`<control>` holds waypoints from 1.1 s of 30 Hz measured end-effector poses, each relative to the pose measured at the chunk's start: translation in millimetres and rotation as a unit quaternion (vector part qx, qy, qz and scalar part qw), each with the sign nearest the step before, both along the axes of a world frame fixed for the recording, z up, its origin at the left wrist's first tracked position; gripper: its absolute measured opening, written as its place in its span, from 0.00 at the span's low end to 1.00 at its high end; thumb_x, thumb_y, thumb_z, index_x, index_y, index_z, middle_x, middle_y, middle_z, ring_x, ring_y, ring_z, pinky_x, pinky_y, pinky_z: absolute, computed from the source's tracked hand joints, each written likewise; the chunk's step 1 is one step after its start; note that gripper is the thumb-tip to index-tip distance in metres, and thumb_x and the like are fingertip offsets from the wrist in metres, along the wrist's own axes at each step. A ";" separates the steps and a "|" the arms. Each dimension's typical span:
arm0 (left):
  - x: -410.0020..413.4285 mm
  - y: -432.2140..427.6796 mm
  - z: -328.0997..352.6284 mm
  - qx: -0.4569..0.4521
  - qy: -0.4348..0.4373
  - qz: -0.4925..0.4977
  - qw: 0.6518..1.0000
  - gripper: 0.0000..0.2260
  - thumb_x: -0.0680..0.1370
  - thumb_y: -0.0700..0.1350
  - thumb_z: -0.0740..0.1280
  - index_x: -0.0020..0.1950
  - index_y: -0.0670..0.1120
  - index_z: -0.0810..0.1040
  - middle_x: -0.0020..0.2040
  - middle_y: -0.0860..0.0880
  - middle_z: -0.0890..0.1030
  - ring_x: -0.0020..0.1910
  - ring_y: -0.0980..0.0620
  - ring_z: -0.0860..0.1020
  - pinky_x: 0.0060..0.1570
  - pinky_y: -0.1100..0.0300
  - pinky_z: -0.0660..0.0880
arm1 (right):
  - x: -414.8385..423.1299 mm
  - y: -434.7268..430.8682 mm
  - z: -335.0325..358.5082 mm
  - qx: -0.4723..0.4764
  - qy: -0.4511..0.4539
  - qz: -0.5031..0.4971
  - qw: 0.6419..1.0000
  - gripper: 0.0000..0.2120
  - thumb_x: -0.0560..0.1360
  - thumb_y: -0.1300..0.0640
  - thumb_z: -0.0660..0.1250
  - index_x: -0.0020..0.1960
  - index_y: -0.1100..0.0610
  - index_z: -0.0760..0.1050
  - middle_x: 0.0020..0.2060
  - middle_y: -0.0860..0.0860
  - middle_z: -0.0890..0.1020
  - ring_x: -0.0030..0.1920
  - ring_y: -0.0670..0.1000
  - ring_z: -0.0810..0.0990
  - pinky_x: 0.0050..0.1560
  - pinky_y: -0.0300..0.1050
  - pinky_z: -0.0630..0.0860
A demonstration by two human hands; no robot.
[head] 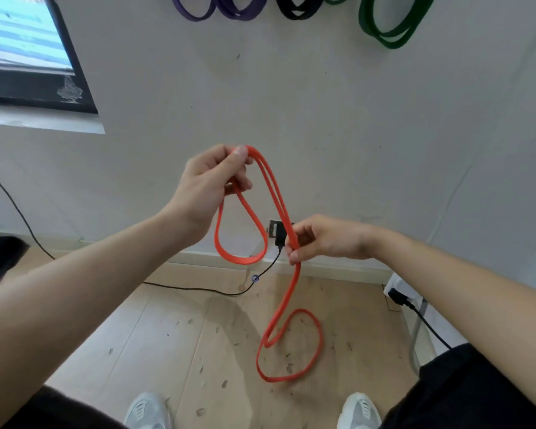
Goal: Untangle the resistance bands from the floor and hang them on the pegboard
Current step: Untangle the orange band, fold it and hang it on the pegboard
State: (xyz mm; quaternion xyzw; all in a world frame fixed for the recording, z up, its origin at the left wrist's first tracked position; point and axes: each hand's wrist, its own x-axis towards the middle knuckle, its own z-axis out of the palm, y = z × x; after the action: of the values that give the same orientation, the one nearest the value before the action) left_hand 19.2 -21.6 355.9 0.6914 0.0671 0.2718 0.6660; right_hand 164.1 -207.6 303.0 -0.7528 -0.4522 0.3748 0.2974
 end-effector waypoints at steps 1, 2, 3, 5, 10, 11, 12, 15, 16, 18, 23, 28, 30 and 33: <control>-0.3 5.6 1.4 -0.024 -0.016 0.013 0.999 0.11 0.85 0.43 0.62 0.45 0.44 0.79 0.33 0.52 0.77 0.35 0.52 0.77 0.44 0.59 0.77 | 2.5 -0.8 -2.1 -0.016 -0.008 0.002 1.000 0.03 0.76 0.63 0.71 0.48 0.59 0.80 0.47 0.60 0.84 0.49 0.51 0.84 0.64 0.61 0.75; -0.7 11.7 2.1 -0.043 -0.026 0.025 0.998 0.11 0.85 0.43 0.61 0.45 0.44 0.78 0.34 0.51 0.77 0.34 0.52 0.77 0.44 0.59 0.77 | 4.6 -2.0 -2.7 -0.022 -0.013 -0.004 1.000 0.03 0.76 0.63 0.71 0.49 0.60 0.80 0.46 0.59 0.85 0.49 0.51 0.84 0.64 0.61 0.75; -1.4 18.0 2.2 -0.051 -0.029 0.037 0.998 0.11 0.85 0.42 0.62 0.44 0.43 0.78 0.34 0.50 0.77 0.34 0.53 0.76 0.44 0.58 0.77 | 6.6 -3.3 -2.0 -0.019 -0.013 -0.018 1.000 0.03 0.77 0.63 0.70 0.50 0.62 0.79 0.44 0.56 0.85 0.48 0.50 0.84 0.64 0.59 0.76; -3.2 30.6 -1.7 -0.030 -0.004 0.052 0.998 0.10 0.82 0.41 0.65 0.42 0.42 0.78 0.33 0.50 0.77 0.34 0.53 0.76 0.44 0.57 0.75 | 9.1 -6.5 3.2 0.013 0.002 -0.059 0.998 0.04 0.77 0.65 0.69 0.52 0.61 0.79 0.41 0.51 0.86 0.46 0.49 0.85 0.60 0.51 0.79; -9.1 52.1 -25.5 0.093 0.164 0.053 0.981 0.02 0.75 0.38 0.75 0.45 0.40 0.84 0.37 0.46 0.82 0.38 0.52 0.79 0.49 0.59 0.78 | 11.1 -10.4 26.5 0.169 0.023 -0.167 0.971 0.05 0.77 0.67 0.69 0.52 0.61 0.77 0.41 0.57 0.84 0.42 0.50 0.85 0.48 0.42 0.81; -8.9 53.7 -29.9 0.103 0.188 0.045 0.976 0.03 0.74 0.37 0.75 0.46 0.41 0.84 0.37 0.46 0.83 0.39 0.51 0.80 0.50 0.59 0.78 | 10.6 -9.9 31.9 0.203 0.012 -0.179 0.963 0.05 0.77 0.67 0.68 0.52 0.60 0.78 0.40 0.57 0.83 0.41 0.49 0.85 0.47 0.41 0.80; -8.5 54.0 -33.3 0.117 0.212 0.035 0.970 0.04 0.74 0.37 0.76 0.46 0.41 0.85 0.38 0.46 0.84 0.40 0.52 0.81 0.51 0.59 0.77 | 9.7 -9.2 37.2 0.234 -0.001 -0.185 0.955 0.05 0.78 0.66 0.68 0.52 0.59 0.79 0.40 0.55 0.83 0.40 0.47 0.84 0.47 0.40 0.80; -5.3 48.3 -39.0 0.169 0.269 -0.010 0.948 0.05 0.72 0.39 0.78 0.46 0.42 0.85 0.39 0.47 0.86 0.42 0.53 0.82 0.54 0.58 0.76 | 4.6 -7.8 51.8 0.310 -0.039 -0.176 0.933 0.08 0.78 0.64 0.68 0.52 0.53 0.81 0.40 0.51 0.83 0.42 0.46 0.82 0.49 0.39 0.79; -3.4 43.9 -39.5 0.178 0.275 -0.027 0.944 0.05 0.72 0.39 0.78 0.46 0.43 0.86 0.40 0.48 0.86 0.43 0.54 0.83 0.55 0.57 0.77 | 2.4 -7.3 55.7 0.328 -0.050 -0.171 0.928 0.09 0.78 0.63 0.68 0.52 0.51 0.81 0.39 0.49 0.83 0.42 0.46 0.82 0.49 0.40 0.79; 1.7 32.5 -36.8 0.178 0.262 -0.061 0.947 0.05 0.73 0.40 0.78 0.46 0.46 0.86 0.42 0.48 0.87 0.46 0.54 0.84 0.59 0.56 0.77 | -3.5 -5.3 61.8 0.349 -0.063 -0.159 0.922 0.10 0.78 0.64 0.68 0.51 0.49 0.81 0.37 0.46 0.84 0.41 0.45 0.82 0.50 0.42 0.80; 18.7 -3.3 -17.4 0.134 0.171 -0.117 0.969 0.06 0.75 0.41 0.76 0.51 0.43 0.85 0.44 0.45 0.85 0.46 0.52 0.84 0.56 0.59 0.79 | -11.6 1.0 60.7 0.288 -0.172 -0.109 0.936 0.10 0.76 0.63 0.71 0.54 0.51 0.80 0.41 0.47 0.84 0.40 0.41 0.81 0.45 0.34 0.76; 30.3 -21.5 -10.9 0.147 0.125 -0.087 0.977 0.06 0.78 0.47 0.73 0.45 0.44 0.84 0.35 0.48 0.79 0.35 0.55 0.79 0.42 0.61 0.76 | -4.6 -3.1 54.4 0.210 -0.163 -0.110 0.958 0.10 0.74 0.65 0.73 0.52 0.55 0.77 0.41 0.52 0.84 0.40 0.45 0.82 0.43 0.39 0.78; 32.4 -23.2 -9.1 0.126 0.108 -0.076 0.983 0.07 0.78 0.47 0.73 0.45 0.44 0.85 0.35 0.49 0.78 0.34 0.54 0.76 0.42 0.61 0.75 | 1.9 -6.5 42.3 0.126 -0.126 -0.090 0.980 0.07 0.73 0.65 0.73 0.49 0.57 0.78 0.41 0.51 0.83 0.40 0.45 0.81 0.46 0.41 0.76; 29.9 -22.7 -6.7 0.099 0.092 -0.075 0.988 0.08 0.80 0.46 0.71 0.48 0.42 0.85 0.34 0.54 0.78 0.33 0.55 0.75 0.44 0.59 0.76 | 11.2 -12.0 14.1 0.007 -0.066 -0.042 0.997 0.02 0.75 0.61 0.73 0.46 0.58 0.81 0.39 0.49 0.83 0.43 0.46 0.81 0.52 0.51 0.77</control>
State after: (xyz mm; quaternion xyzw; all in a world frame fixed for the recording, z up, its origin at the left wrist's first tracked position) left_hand 49.1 -44.3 349.2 0.7789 0.0488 0.1615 0.6040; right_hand 175.3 -219.6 317.1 -0.7925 -0.4412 0.3079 0.2873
